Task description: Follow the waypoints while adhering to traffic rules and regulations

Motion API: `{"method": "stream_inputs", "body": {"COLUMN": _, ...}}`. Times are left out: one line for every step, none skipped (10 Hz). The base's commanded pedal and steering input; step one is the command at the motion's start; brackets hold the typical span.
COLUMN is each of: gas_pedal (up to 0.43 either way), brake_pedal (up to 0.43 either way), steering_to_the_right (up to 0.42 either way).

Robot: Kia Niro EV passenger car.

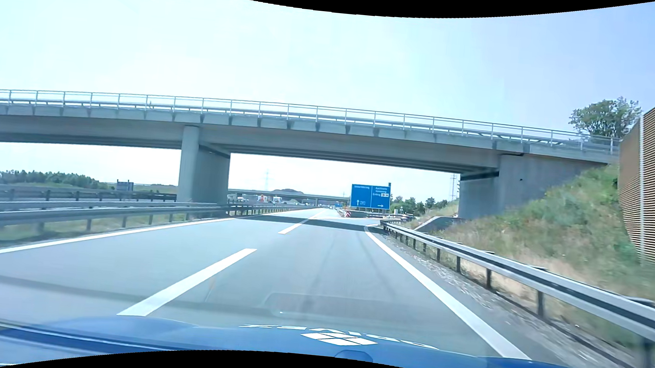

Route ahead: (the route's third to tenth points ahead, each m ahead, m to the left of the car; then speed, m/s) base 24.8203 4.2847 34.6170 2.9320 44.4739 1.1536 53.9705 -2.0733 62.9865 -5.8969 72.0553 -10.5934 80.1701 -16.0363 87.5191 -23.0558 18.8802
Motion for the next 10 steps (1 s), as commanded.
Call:
{"method": "stream_inputs", "body": {"gas_pedal": 0.000, "brake_pedal": 0.201, "steering_to_the_right": 0.004}}
{"method": "stream_inputs", "body": {"gas_pedal": 0.000, "brake_pedal": 0.207, "steering_to_the_right": 0.005}}
{"method": "stream_inputs", "body": {"gas_pedal": 0.000, "brake_pedal": 0.207, "steering_to_the_right": 0.005}}
{"method": "stream_inputs", "body": {"gas_pedal": 0.000, "brake_pedal": 0.195, "steering_to_the_right": 0.006}}
{"method": "stream_inputs", "body": {"gas_pedal": 0.000, "brake_pedal": 0.195, "steering_to_the_right": 0.008}}
{"method": "stream_inputs", "body": {"gas_pedal": 0.000, "brake_pedal": 0.189, "steering_to_the_right": 0.011}}
{"method": "stream_inputs", "body": {"gas_pedal": 0.000, "brake_pedal": 0.183, "steering_to_the_right": 0.015}}
{"method": "stream_inputs", "body": {"gas_pedal": 0.000, "brake_pedal": 0.134, "steering_to_the_right": 0.019}}
{"method": "stream_inputs", "body": {"gas_pedal": 0.000, "brake_pedal": 0.043, "steering_to_the_right": 0.024}}
{"method": "stream_inputs", "body": {"gas_pedal": 0.000, "brake_pedal": 0.012, "steering_to_the_right": 0.025}}
